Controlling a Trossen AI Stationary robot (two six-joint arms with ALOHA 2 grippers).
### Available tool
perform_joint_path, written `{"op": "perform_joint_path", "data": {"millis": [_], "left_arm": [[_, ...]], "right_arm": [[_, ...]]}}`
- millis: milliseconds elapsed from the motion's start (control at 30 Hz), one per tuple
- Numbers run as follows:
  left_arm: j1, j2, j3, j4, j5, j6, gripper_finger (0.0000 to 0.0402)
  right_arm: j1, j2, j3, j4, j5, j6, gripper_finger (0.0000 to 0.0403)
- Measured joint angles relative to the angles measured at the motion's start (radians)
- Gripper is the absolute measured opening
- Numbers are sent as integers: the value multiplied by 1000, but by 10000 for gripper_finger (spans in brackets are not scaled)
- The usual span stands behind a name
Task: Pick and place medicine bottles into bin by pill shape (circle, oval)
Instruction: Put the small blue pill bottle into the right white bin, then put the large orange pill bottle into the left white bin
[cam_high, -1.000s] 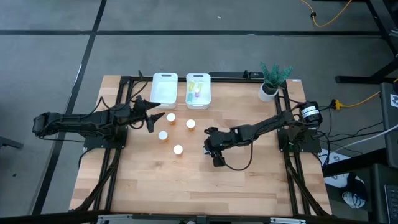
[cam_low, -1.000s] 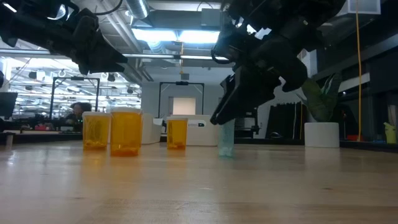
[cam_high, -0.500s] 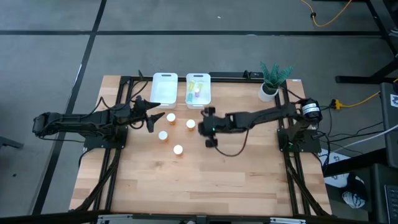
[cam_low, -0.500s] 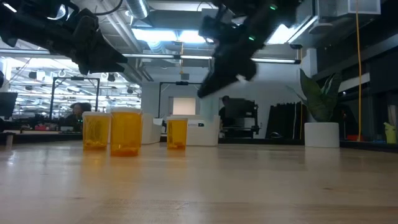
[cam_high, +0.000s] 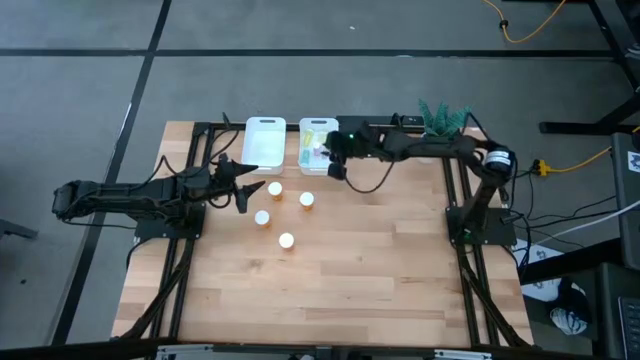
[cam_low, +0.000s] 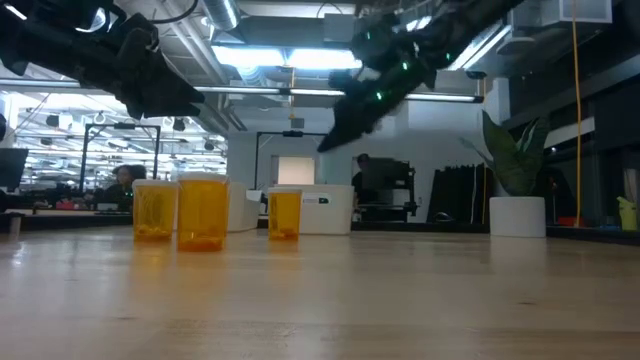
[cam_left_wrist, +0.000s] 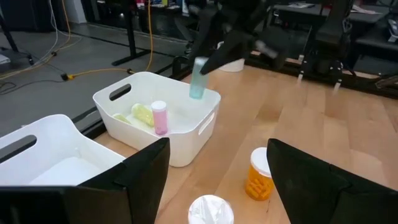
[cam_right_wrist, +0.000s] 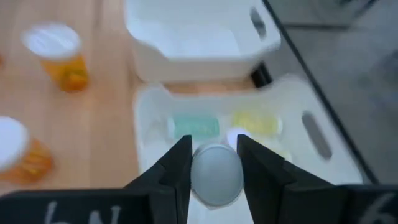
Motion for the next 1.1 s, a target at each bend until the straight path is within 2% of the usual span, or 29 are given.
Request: {"op": "perform_joint_path", "data": {"millis": [400,633,933,1100], "left_arm": [[0,0,0,0,0,17,260],[0,0,0,0,0,17,260],[0,0,0,0,0,16,260],[0,0,0,0,0,16,260]], "right_arm": [[-25,158,-16,121,-4,0,117],[-27,171,-15,132,4,19,122],[-27,171,-15,134,4,19,161],[-28,171,-15,136,5,19,170]]}}
